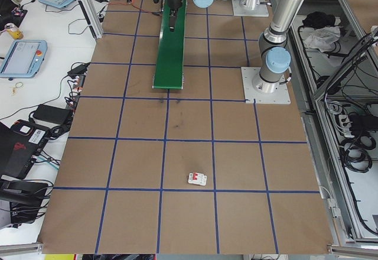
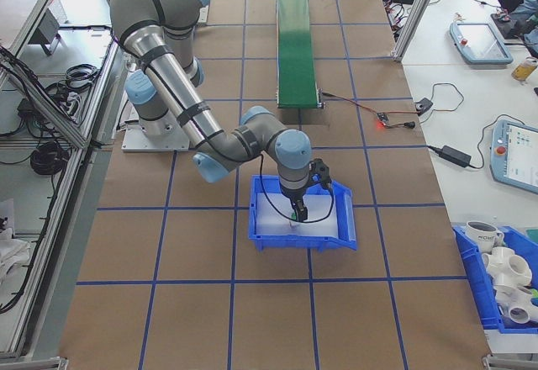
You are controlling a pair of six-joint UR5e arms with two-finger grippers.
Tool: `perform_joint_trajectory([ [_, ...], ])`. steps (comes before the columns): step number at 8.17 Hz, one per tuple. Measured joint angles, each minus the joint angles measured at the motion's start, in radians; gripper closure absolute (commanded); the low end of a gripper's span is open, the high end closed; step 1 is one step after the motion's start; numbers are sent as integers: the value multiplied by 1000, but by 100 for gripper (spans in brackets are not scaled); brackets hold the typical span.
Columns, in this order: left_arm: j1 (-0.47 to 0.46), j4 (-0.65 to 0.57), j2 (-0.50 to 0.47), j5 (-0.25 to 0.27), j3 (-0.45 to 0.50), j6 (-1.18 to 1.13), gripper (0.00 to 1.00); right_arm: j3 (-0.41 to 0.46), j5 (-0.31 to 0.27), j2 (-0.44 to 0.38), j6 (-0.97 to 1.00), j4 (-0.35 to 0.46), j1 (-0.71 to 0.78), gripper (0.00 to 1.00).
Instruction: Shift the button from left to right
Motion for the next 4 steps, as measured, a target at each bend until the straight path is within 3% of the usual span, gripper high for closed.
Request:
perform_joint_trajectory([
  [4, 0, -1, 3, 2, -1, 2, 0, -7, -12, -296, 43, 322, 84, 0],
])
